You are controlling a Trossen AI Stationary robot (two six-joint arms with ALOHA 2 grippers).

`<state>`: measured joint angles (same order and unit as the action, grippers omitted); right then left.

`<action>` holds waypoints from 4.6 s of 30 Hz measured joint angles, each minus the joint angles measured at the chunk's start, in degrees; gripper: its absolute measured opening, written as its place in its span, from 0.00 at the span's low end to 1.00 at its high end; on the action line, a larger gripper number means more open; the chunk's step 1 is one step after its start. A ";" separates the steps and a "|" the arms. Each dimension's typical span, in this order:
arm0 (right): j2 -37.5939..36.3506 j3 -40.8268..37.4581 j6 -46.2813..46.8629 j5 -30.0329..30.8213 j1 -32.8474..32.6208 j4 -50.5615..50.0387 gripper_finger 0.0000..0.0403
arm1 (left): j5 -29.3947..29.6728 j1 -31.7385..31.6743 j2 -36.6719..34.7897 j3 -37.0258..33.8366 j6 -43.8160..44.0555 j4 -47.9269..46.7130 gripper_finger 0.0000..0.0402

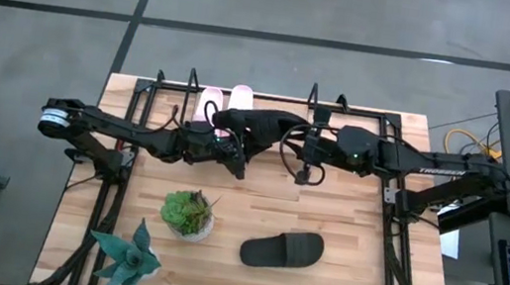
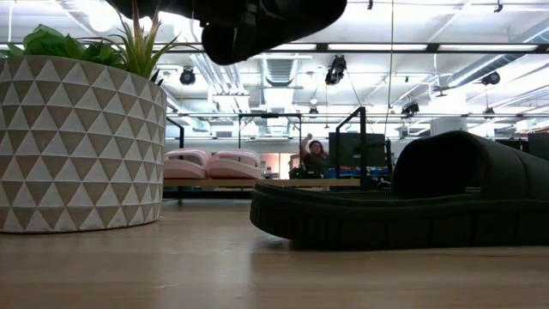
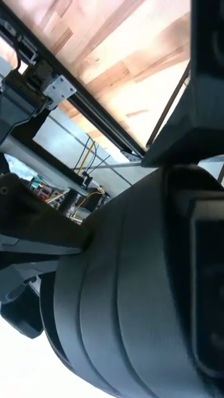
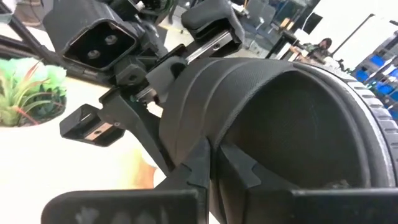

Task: Pick and place slides into the shelf
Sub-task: Put the top black slide on the shelf

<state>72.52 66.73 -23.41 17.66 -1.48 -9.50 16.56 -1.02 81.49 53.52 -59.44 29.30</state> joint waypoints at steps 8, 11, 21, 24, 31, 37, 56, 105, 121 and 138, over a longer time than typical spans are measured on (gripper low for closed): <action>-0.20 2.83 0.43 4.43 0.17 -5.18 0.02 | 9.09 0.10 -0.15 0.02 -2.68 -2.33 0.42; -0.70 3.18 0.45 4.90 0.92 -5.94 0.02 | 16.73 0.36 -0.15 -0.01 -2.77 -2.49 0.51; -4.03 3.23 2.41 6.47 5.25 -9.71 0.02 | 29.29 4.27 -0.15 -0.42 -11.55 -3.17 0.57; -5.53 3.23 4.27 6.41 7.23 -11.80 0.02 | 30.01 5.68 -0.15 -0.42 -13.69 -3.30 0.57; -9.17 3.23 9.62 2.12 12.84 -15.97 0.02 | 30.49 7.35 -0.15 -0.39 -17.12 -2.74 0.57; -11.38 3.93 16.02 -12.84 17.18 -19.52 0.02 | 31.00 7.41 -0.15 -0.38 -24.60 0.58 0.57; -11.34 15.73 17.47 -13.19 17.77 -27.92 0.02 | 35.89 4.72 4.81 -0.50 -69.83 27.32 0.57; -5.30 23.67 20.52 -19.94 17.73 -31.90 0.02 | 16.10 -4.66 13.94 -0.10 -78.97 46.69 0.47; -3.05 23.99 11.20 -14.46 17.73 -28.16 0.03 | 25.27 -4.50 13.47 -0.04 -62.60 44.46 0.11; -2.31 24.01 -3.41 -9.52 17.41 -21.27 0.44 | 44.40 -5.70 13.38 0.43 -54.59 42.23 0.11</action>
<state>70.21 90.74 -26.82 8.13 15.93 -30.77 60.96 -6.72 94.88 53.95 -114.03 71.52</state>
